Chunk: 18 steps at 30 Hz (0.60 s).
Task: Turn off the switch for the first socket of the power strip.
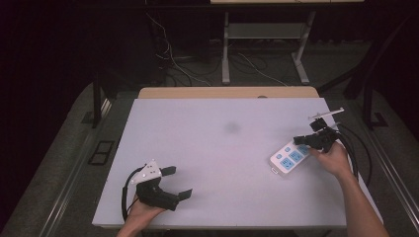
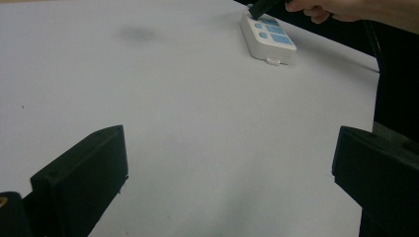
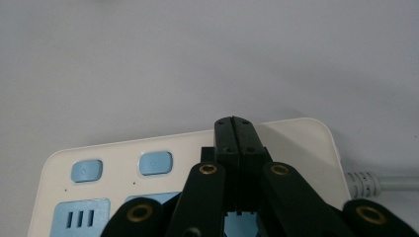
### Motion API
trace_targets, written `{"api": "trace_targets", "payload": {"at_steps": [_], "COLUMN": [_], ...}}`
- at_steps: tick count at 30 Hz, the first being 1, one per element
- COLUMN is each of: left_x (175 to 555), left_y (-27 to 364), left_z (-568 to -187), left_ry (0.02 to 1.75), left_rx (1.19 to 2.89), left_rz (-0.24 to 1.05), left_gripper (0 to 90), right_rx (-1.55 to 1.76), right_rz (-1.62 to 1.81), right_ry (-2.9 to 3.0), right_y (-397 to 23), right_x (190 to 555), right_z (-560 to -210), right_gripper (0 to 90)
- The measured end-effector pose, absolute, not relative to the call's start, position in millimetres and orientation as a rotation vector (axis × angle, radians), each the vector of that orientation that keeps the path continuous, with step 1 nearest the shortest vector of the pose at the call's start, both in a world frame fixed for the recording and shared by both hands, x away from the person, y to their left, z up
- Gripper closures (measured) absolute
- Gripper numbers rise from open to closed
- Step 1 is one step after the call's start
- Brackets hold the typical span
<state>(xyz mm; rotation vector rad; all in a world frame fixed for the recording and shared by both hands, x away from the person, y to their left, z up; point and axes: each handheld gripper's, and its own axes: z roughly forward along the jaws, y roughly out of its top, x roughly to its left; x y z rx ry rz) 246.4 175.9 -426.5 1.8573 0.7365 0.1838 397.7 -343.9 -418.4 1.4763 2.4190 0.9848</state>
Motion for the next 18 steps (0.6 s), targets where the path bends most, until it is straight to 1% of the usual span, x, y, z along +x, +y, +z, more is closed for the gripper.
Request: {"api": "trace_targets", "payload": {"at_steps": [18], "left_x": [246.4], "left_y": [176.2], "left_z": [-426.3], "left_ry": [0.739], "left_rx": [1.848], "left_rz": [0.183], "left_gripper": [0.0], "right_rx": [1.498], "right_rz": [1.036], "right_ry": [2.377], "right_y": [-350.0], "right_x": [391.1], "right_z": [-401.7], "right_gripper": [90.0]}}
